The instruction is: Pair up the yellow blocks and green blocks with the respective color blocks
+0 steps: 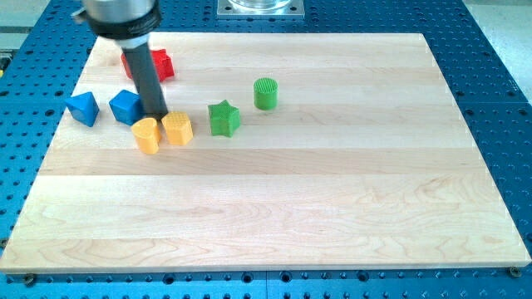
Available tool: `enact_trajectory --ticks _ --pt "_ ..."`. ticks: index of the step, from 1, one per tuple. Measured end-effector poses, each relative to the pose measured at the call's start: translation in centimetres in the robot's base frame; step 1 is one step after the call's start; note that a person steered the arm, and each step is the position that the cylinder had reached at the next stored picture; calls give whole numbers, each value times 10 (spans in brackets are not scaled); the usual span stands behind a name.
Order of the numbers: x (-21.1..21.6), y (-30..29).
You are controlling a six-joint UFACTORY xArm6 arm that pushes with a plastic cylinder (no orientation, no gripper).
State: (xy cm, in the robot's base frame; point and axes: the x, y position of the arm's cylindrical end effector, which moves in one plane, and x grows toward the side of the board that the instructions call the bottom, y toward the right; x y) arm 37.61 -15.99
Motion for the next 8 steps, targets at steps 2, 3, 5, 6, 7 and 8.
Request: enact_trajectory --ticks 2,3,5,6,7,8 --pt "1 -37" --pt "1 7" --pt "56 39" --pt "110 40" --pt "25 64" --pt "25 29"
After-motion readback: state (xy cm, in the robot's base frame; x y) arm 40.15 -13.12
